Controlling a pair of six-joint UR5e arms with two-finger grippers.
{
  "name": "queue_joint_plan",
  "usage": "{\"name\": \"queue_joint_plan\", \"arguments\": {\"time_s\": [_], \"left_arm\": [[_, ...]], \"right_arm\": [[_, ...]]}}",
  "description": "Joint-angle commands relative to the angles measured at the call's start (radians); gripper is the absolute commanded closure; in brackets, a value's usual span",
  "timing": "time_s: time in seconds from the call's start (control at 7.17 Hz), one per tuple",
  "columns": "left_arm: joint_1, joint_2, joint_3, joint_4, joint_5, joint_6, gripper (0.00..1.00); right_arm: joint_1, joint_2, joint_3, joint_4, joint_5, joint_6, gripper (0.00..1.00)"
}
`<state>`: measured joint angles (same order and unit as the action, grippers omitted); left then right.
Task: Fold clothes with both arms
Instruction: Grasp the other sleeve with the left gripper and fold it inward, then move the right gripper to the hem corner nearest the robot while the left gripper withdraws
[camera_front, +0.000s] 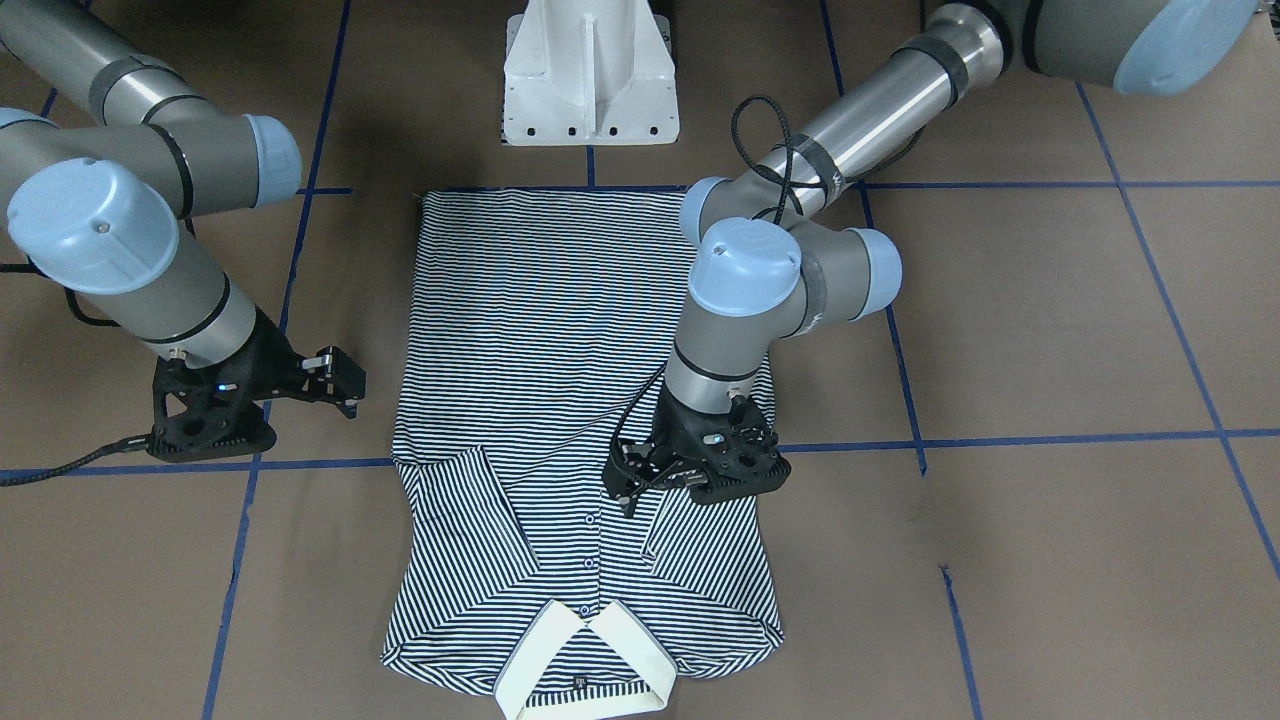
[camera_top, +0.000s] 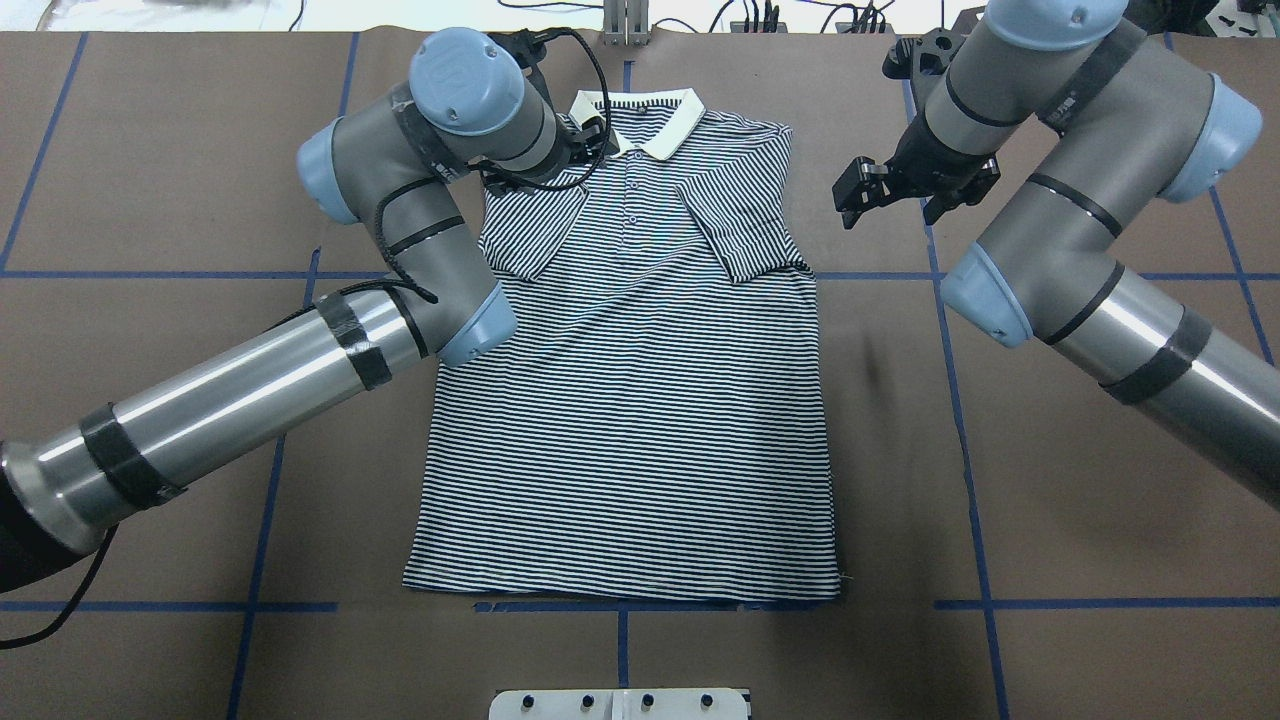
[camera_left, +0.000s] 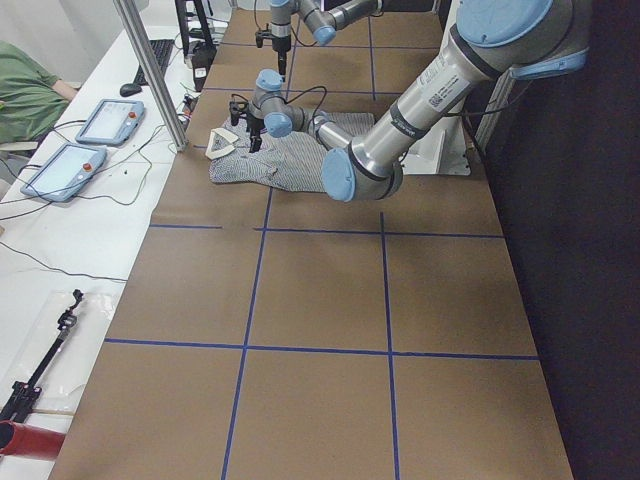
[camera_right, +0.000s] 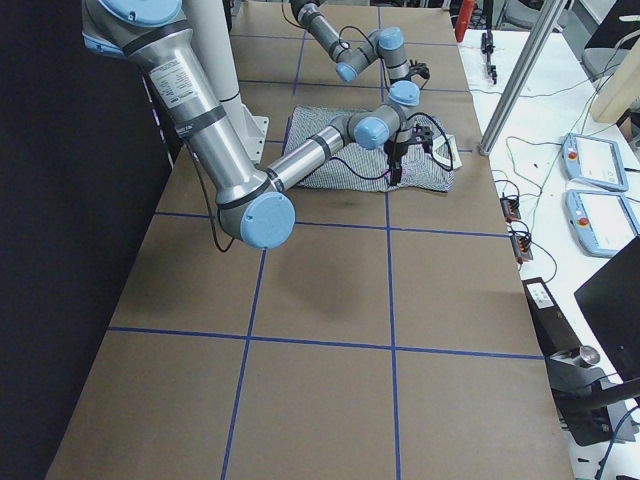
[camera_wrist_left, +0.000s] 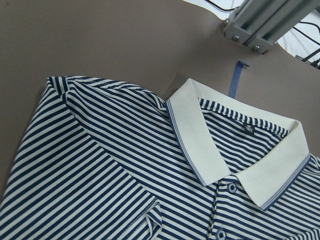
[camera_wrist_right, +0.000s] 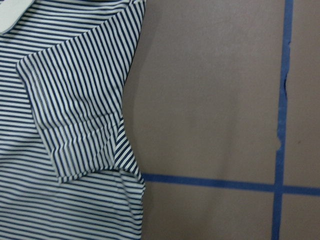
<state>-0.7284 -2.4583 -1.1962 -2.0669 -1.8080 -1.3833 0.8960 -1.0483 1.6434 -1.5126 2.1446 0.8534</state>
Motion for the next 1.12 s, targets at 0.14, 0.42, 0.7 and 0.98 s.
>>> {"name": "queue_joint_plan", "arguments": {"time_s": [0.14,0.42,0.7,0.98], "left_arm": [[0.036,0.259,-0.459,0.228,-0.068,0.092,0.00],[0.064,0.388,-0.619,0.275,-0.063,0.150,0.00],[0.064,0.404,-0.626,0.275,-0.063,0.150,0.00],[0.066,0.403,-0.625,0.275,-0.063,0.150,0.00]], "right_arm": [[-0.214,-0.195,0.314,0.044,-0.151,0.377,0.00],[-0.500,-0.313,0.473,0.100,-0.443,0.649,0.00],[-0.677,-0.370,0.480,0.098,-0.607,0.749,0.00],[-0.689,-0.363,0.409,0.101,-0.606,0.747,0.00]]}}
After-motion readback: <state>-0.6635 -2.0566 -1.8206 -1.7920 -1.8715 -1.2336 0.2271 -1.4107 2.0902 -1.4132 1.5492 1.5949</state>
